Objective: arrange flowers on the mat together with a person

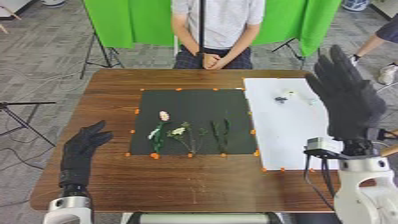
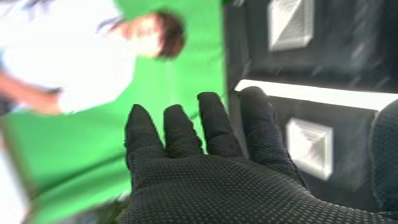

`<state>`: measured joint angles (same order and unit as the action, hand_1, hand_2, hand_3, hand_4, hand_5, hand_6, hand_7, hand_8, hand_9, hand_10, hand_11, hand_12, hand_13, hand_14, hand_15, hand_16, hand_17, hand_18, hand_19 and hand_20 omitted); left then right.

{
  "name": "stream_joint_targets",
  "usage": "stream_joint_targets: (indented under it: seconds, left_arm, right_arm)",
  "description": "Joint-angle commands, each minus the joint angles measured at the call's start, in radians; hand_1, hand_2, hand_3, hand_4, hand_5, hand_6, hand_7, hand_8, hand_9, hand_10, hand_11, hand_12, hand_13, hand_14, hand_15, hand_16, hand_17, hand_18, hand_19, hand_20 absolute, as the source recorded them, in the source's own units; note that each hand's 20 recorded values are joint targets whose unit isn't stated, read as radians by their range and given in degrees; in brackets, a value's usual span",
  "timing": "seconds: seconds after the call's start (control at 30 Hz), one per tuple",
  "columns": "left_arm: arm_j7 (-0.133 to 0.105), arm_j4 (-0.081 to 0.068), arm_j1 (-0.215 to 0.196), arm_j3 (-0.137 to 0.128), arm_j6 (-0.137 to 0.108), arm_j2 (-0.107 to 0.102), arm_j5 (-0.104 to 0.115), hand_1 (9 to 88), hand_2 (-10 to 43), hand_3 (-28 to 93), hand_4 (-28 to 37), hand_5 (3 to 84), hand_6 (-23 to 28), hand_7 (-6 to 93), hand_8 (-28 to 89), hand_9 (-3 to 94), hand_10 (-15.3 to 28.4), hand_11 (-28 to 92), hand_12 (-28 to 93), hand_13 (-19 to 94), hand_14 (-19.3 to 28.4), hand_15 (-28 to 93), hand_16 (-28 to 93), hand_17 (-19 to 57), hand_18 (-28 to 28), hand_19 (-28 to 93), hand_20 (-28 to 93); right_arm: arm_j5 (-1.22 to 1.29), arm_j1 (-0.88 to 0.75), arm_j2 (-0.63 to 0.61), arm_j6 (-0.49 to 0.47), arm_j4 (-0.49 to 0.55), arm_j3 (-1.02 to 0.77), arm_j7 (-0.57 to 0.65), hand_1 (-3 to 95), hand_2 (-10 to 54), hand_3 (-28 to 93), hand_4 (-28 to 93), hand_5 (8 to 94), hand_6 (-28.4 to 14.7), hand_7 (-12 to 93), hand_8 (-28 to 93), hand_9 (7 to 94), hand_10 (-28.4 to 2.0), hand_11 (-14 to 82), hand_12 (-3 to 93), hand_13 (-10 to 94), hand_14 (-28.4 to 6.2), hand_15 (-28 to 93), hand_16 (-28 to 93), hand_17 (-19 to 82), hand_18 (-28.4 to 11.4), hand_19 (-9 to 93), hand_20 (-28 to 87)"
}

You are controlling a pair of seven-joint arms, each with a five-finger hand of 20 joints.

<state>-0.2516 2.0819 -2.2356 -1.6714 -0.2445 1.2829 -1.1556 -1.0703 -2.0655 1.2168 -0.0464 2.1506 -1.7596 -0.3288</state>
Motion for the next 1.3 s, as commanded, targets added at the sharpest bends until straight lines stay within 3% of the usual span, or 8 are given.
stream_joint_targets:
  seconds: [0.03,0.13,0.7,1.3]
  left_arm:
    - [0.013,0.004,-0.018,0.003,0.016,0.011,-0.008,18.0,10.5,64,-28.3,50.4,3.8,13.8,-7,53.7,16.0,22,13,41,19.0,23,-2,10.1,12.7,12,18]
    - [0.014,0.003,-0.018,0.001,0.013,0.011,-0.007,18.0,10.5,64,-28.3,50.5,3.8,13.8,-6,53.7,16.0,22,13,41,18.9,23,-2,10.1,12.6,12,18]
    - [0.008,0.001,-0.015,0.003,0.015,0.008,-0.008,18.1,10.4,64,-28.3,50.4,3.8,13.9,-7,53.6,16.0,21,13,41,19.0,23,-2,10.1,12.6,12,18]
    - [0.004,0.000,-0.012,0.009,0.016,0.013,-0.011,18.3,10.2,64,-28.3,50.4,3.8,13.9,-6,53.7,16.0,22,13,41,18.9,23,-2,10.0,12.6,12,19]
  right_arm:
    - [-0.039,-0.231,0.216,0.012,0.021,-0.015,0.007,1.3,3.6,75,-20,28.1,1.1,7,-8,28.7,-11.8,0.7,8.1,19,-12.1,-1,11,9,-13.5,4,20]
    - [-0.020,-0.232,0.216,0.073,0.016,0.010,0.001,0.9,3.1,76,-20,28.9,1.0,7,-9,29.9,-12.0,1.1,8.1,20,-11.4,0,11,11,-13.7,4,20]
    - [-0.064,-0.092,0.170,0.177,-0.033,0.097,0.039,2.9,-1.1,78,-21,31.2,0.6,9,-9,31.8,-12.4,1.8,8.6,23,-10.8,4,10,13,-13.8,3,22]
    - [-0.072,-0.131,0.206,0.083,-0.053,0.036,-0.022,3.9,-2.5,78,-20,34.4,0.0,10,-9,33.7,-13.0,2.5,9.3,25,-11.9,6,9,14,-14.4,3,22]
